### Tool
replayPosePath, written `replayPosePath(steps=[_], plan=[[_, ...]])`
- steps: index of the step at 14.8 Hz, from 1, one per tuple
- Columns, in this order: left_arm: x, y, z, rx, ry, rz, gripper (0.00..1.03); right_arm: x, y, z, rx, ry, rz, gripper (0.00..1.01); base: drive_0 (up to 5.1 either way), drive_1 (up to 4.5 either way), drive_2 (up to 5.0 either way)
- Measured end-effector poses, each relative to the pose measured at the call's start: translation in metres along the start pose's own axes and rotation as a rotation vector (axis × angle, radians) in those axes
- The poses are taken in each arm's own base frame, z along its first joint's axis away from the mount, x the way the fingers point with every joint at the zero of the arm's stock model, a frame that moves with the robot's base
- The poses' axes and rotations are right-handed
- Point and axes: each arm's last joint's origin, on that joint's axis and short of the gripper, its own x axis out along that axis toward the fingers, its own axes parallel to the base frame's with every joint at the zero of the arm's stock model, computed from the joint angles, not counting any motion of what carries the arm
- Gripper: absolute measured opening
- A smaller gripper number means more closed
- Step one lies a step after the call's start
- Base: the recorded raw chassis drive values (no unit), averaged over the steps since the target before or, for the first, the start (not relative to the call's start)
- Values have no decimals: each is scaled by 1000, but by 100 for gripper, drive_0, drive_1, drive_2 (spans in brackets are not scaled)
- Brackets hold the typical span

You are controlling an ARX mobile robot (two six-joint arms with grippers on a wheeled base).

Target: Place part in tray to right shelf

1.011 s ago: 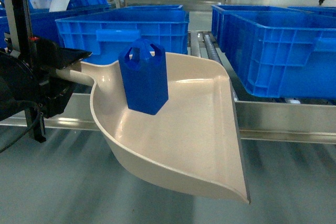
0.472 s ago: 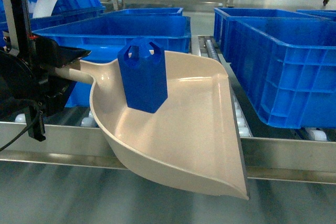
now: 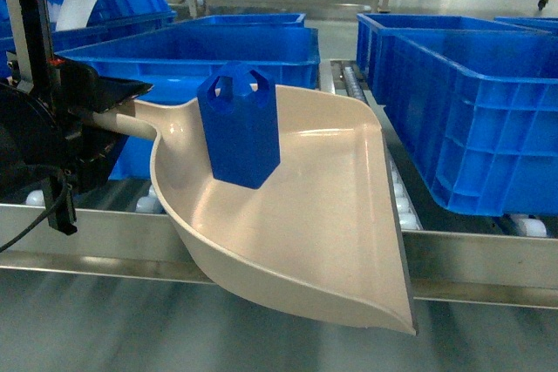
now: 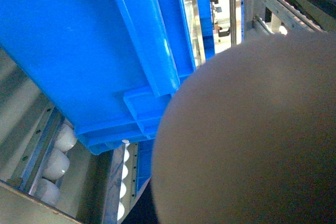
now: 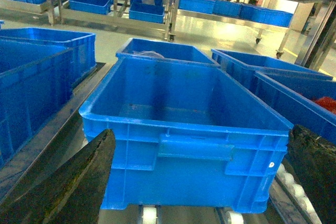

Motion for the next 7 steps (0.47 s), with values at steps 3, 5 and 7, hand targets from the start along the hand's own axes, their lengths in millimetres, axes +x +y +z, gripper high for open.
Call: replayPosePath(steps=[3, 5, 7], plan=[[0, 0, 0, 0, 0, 0, 16, 0, 0, 0, 0, 0, 0, 98, 0, 0, 0], [0, 0, 0, 0, 0, 0, 16, 0, 0, 0, 0, 0, 0, 98, 0, 0, 0], [0, 0, 0, 0, 0, 0, 16, 0, 0, 0, 0, 0, 0, 98, 0, 0, 0]])
